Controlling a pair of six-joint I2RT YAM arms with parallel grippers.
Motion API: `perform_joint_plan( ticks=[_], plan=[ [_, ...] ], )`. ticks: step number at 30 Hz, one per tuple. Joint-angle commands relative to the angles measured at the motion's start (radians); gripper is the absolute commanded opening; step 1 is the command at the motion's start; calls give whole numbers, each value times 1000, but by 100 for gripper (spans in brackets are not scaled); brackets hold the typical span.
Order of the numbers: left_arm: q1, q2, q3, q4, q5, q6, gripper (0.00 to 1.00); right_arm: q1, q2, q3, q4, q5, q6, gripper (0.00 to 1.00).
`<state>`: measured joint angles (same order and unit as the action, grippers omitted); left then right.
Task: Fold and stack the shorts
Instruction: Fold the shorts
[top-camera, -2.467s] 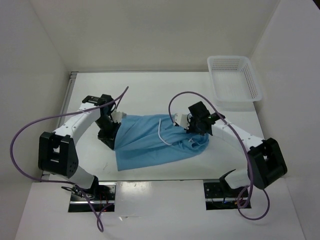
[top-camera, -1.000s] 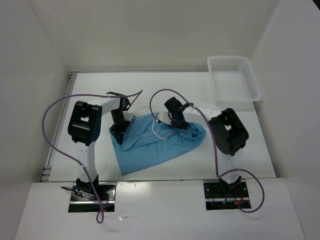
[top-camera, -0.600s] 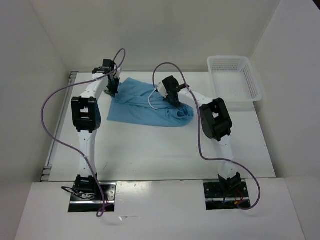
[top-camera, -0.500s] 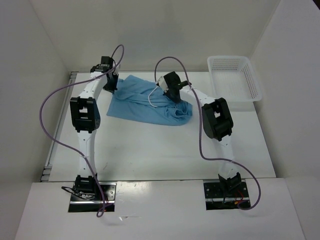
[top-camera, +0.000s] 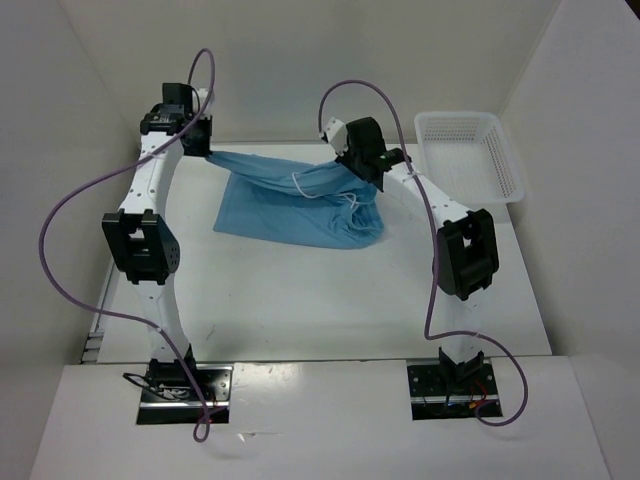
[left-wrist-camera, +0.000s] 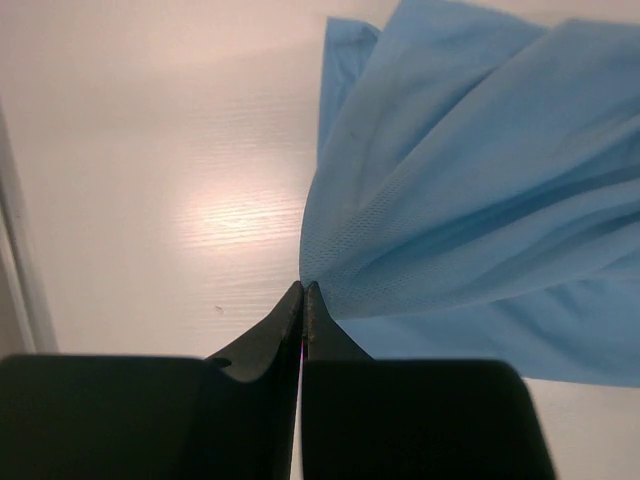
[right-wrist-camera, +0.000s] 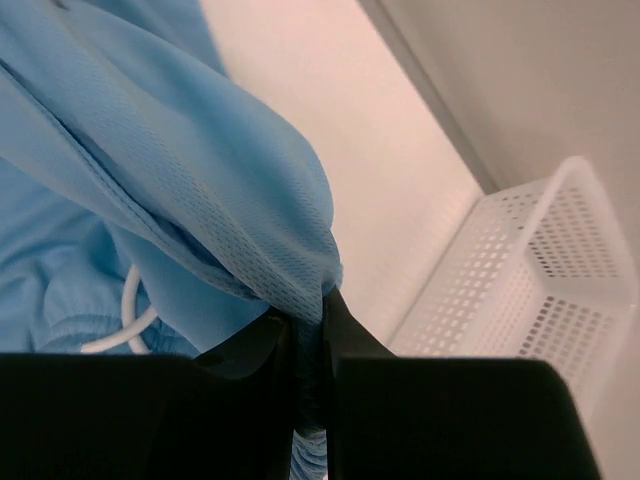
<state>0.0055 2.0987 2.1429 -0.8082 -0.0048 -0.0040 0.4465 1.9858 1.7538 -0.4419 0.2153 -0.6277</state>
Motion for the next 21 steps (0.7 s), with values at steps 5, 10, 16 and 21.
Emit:
perform_joint_plan(
  ticks=[5, 10, 16, 21],
  plan=[
    [40, 56, 225, -5, 48, 4, 0, -48, 30, 82, 175, 108, -43, 0],
    [40, 78, 305, -29, 130, 4, 0, -48, 96, 171, 210, 212, 17, 0],
    [-1, -93, -60, -63, 152, 4, 0, -32, -91, -48, 140, 63, -90, 0],
    [-1, -215, -486, 0, 98, 4, 0, 40, -249, -377, 144, 6, -197, 0]
  ],
)
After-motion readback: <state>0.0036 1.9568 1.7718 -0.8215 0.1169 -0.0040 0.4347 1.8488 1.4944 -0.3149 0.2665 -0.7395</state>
